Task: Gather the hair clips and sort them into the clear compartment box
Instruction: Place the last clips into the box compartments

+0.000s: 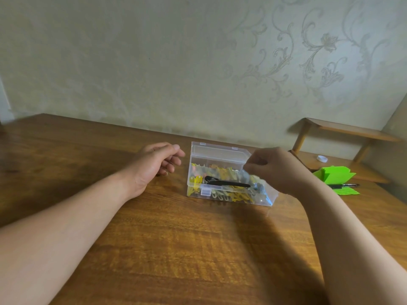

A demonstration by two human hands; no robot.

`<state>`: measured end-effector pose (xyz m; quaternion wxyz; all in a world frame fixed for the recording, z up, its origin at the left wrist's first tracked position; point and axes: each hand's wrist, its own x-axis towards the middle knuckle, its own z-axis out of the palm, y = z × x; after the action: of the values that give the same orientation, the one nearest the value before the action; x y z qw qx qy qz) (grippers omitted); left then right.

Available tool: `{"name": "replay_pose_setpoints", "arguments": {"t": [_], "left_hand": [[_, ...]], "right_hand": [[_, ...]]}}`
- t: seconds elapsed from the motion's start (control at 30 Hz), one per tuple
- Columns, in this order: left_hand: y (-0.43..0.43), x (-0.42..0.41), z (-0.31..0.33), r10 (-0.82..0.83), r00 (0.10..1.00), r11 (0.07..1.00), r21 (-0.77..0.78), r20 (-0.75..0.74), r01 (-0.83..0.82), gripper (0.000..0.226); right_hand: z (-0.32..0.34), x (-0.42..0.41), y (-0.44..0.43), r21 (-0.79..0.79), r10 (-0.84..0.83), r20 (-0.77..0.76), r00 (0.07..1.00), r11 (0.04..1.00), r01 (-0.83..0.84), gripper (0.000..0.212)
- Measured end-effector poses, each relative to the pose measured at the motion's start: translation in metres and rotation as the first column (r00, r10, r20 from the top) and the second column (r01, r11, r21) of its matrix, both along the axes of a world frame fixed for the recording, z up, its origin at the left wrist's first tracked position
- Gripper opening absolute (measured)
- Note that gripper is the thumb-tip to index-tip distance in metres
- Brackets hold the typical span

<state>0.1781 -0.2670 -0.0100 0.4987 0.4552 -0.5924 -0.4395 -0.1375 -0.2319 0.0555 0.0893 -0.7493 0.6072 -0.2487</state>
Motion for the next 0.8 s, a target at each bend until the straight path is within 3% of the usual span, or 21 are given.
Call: {"name": "replay_pose_setpoints", "arguments": {"t": [0.1,0.2,0.33,0.5,0.63,0.8], "left_hand": [[0.002,-0.001,0.000,0.014,1.000,1.000,-0.005,0.016,-0.014,0.030],[0.005,-0.006,0.000,0.046,0.993,0.999,-0.031,0.106,-0.043,0.025],[0.004,-0.013,0.006,0.069,0.978,0.998,-0.007,0.196,-0.069,0.021],[-0.017,-0.023,0.020,0.015,0.939,0.992,0.116,0.343,-0.058,0.026],[-0.040,-0.039,0.026,0.046,0.930,0.990,0.111,0.364,-0.092,0.028],[-0.057,-0.049,0.008,0.127,0.926,0.986,0.053,0.356,-0.156,0.038]], "right_hand": [[-0.004,-0.009,-0.009,-0.127,-0.145,0.212,0.966,0.976,0.175,0.013],[-0.021,-0.023,-0.022,-0.101,-0.269,0.297,0.916,0.945,0.311,0.022],[-0.045,-0.034,-0.032,0.072,-0.254,0.447,0.858,0.966,0.248,0.037],[-0.048,-0.035,-0.039,0.135,-0.243,0.541,0.805,0.970,0.203,0.045],[-0.047,-0.036,-0.039,0.179,-0.238,0.593,0.770,0.970,0.162,0.028],[-0.051,-0.034,-0.047,0.167,-0.227,0.606,0.763,0.973,0.157,0.025]]}}
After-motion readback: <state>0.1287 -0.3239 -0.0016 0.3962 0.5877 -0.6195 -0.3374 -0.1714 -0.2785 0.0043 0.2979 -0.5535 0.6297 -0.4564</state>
